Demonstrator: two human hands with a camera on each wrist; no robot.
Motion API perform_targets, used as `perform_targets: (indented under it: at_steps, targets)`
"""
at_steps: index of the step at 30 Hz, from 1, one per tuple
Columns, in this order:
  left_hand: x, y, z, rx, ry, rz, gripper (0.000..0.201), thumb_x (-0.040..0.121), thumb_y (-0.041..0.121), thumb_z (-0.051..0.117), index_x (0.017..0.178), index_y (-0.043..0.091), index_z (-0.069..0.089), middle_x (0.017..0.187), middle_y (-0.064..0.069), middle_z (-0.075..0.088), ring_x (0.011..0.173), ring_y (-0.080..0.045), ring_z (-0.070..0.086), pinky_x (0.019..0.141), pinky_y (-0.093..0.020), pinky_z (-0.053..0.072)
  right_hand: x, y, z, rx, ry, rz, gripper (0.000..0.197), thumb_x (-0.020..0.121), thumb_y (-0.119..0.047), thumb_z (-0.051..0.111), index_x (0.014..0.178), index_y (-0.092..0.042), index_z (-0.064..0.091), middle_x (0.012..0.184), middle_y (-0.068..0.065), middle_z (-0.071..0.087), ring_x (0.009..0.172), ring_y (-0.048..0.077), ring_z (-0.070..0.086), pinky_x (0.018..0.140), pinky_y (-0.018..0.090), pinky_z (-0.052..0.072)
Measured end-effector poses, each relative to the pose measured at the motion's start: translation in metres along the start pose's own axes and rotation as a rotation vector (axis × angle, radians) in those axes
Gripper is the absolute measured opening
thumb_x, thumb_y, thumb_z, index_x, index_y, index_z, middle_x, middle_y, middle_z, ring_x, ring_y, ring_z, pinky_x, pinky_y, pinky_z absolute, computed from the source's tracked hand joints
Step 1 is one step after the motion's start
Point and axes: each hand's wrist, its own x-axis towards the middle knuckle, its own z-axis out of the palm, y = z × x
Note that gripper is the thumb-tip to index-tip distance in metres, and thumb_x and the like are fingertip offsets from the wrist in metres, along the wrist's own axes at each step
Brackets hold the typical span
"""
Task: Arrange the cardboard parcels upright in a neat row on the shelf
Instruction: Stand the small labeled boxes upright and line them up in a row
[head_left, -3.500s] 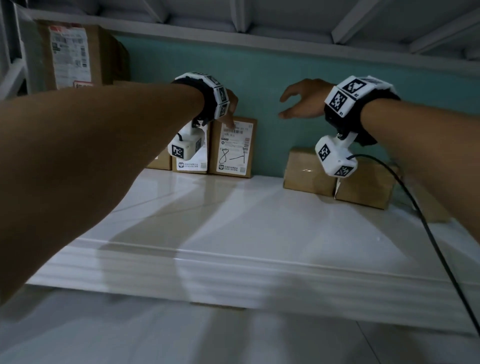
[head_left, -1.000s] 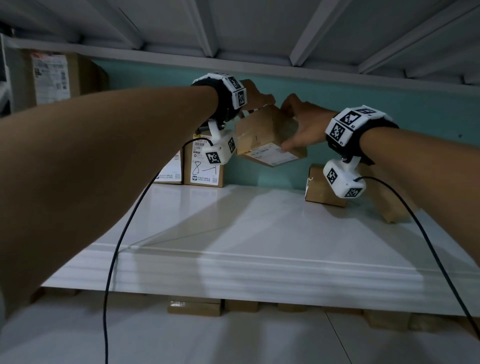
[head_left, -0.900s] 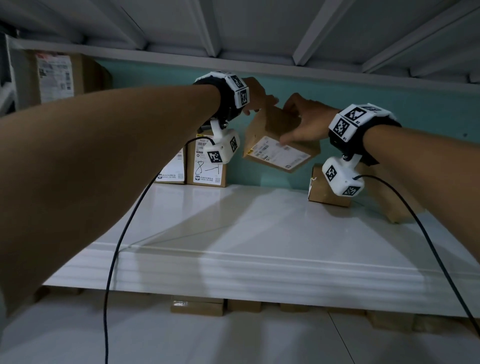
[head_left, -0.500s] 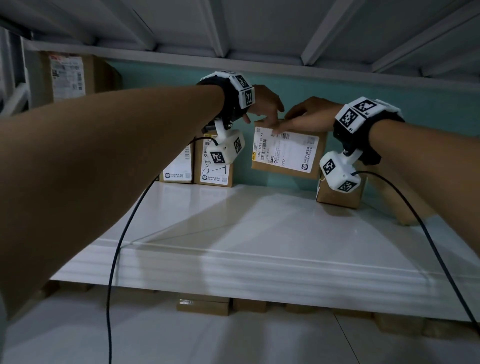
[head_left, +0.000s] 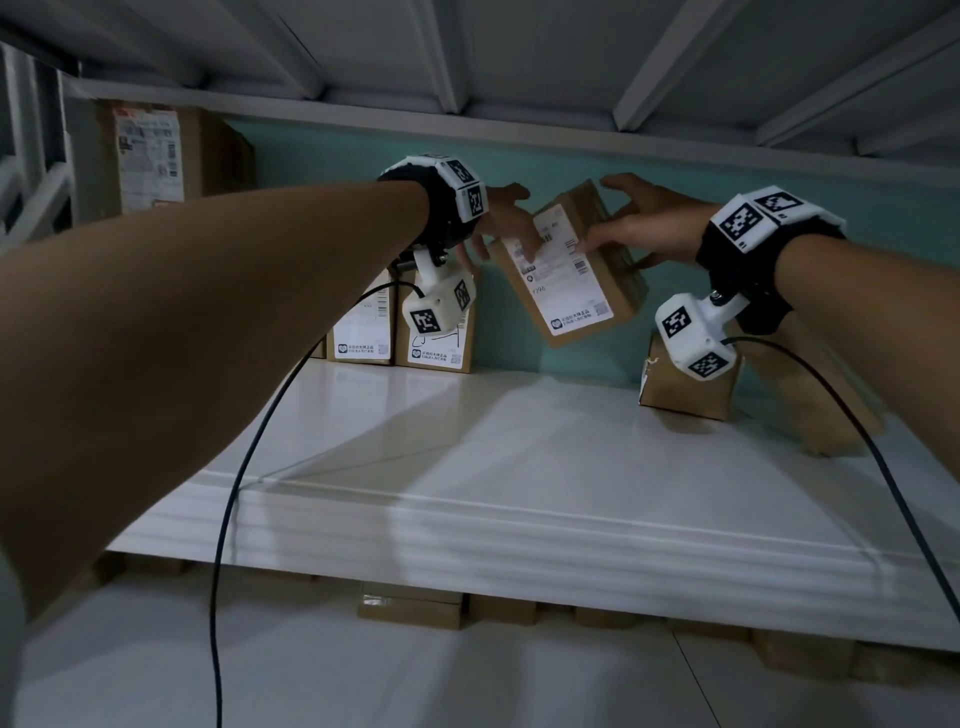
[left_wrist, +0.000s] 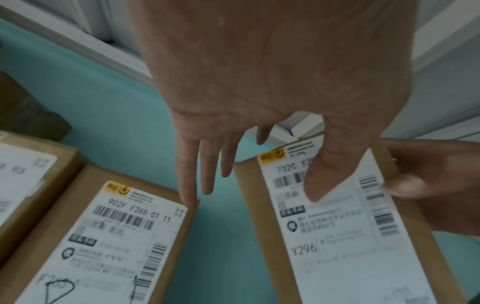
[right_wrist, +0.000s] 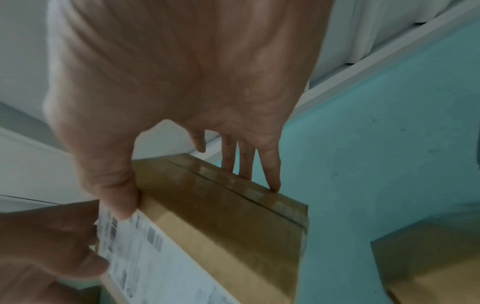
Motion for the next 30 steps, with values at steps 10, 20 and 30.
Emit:
perform_targets:
  at_steps: [10,20,30]
  targets:
    - [0.000,-0.006,-0.002,-0.103,0.032,0.140,0.075,0.083,-0.005,0.065,0.146,0.027,0.039,0.133,-0.014,0.056,0.092,-0.030,0.066,0.070,-0.032,0.061,-0.002,0.006,0.011,0.175,-0.132,0.016,0.084,0.086,-0.009,0.069,0.149,-0.034,0.021,0.133,0.005,0.051,0.114,0.026,0.057,0.087,0.042,0.054]
    - [0.010,-0.021,0.007,0.063,0.031,0.145,0.063,0.076,0.005,0.079,0.133,0.021,0.056,0.129,-0.013,0.056,0.076,-0.023,0.070,0.054,-0.020,0.058,0.011,0.006,0.018,-0.289,-0.137,-0.052,0.068,0.078,-0.027,0.077,0.139,-0.019,0.046,0.130,0.009,0.059,0.115,0.022,0.059,0.103,0.032,0.045]
    - [0.024,-0.031,0.016,0.417,0.071,0.180,0.062,0.078,0.035,0.078,0.134,0.021,0.056,0.122,0.000,0.064,0.095,-0.018,0.064,0.075,-0.022,0.053,0.019,0.006,0.039,-0.558,-0.167,-0.115,0.069,0.079,-0.038,0.075,0.138,-0.013,0.049,0.138,0.006,0.053,0.125,0.024,0.051,0.101,0.031,0.039]
